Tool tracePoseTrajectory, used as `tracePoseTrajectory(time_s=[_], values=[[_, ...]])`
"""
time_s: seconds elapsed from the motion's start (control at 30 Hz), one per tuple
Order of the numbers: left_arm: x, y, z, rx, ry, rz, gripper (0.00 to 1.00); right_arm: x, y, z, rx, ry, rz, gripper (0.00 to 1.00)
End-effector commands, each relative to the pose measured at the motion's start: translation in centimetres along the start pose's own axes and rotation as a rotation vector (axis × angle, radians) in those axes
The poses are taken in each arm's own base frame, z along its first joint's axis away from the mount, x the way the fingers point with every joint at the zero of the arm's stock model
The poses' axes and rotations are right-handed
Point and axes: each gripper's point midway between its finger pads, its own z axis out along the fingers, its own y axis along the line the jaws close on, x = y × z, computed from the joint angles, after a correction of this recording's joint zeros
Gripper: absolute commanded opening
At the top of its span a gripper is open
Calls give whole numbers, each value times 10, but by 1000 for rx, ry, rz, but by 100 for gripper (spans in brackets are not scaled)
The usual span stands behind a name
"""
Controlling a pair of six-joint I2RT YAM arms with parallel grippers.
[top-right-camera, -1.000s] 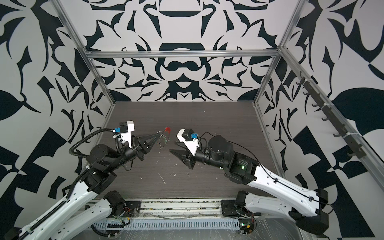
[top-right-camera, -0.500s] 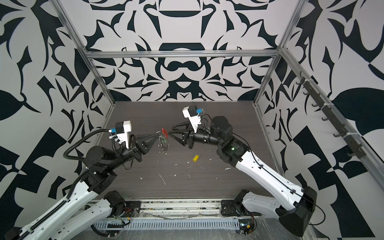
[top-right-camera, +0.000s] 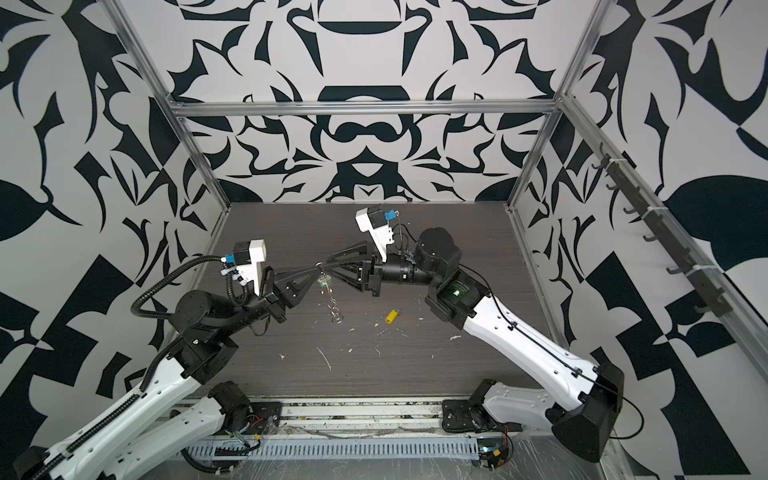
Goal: Remove the keys from the keyring
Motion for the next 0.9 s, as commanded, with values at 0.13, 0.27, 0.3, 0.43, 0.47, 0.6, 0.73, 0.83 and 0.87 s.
tracePoseTrajectory(time_s=[0.13, 0.27, 0.3, 0.43, 0.47, 0.6, 0.73, 0.83, 0.87], values=[[-6, -9, -2, 43, -32, 7, 0, -19, 22, 1, -55, -35, -53, 22], [-6, -9, -1, 43, -32, 5, 0, -15, 23, 2, -60, -22, -48, 14], [-6, -8, -1, 42, -29, 3, 0, -15, 23, 2, -59, -21, -50, 11], [-6, -7, 0, 40, -27, -4, 0, -13, 24, 3, -65, -13, -48, 0], [-5, -7, 1, 40, -24, -9, 0, -13, 24, 2, -60, -12, -51, 0], [-3, -5, 1, 19, 4, -44, 14, -10, 19, -3, 1, 6, -70, 0], [4, -4, -3, -16, 66, -50, 55, -2, 20, -11, 25, 61, -101, 0], [10, -10, -5, -10, 138, -61, 57, 3, 18, -17, 33, 115, -116, 0], [14, -13, -5, -2, 176, -70, 55, 5, 18, -19, 28, 133, -121, 0]])
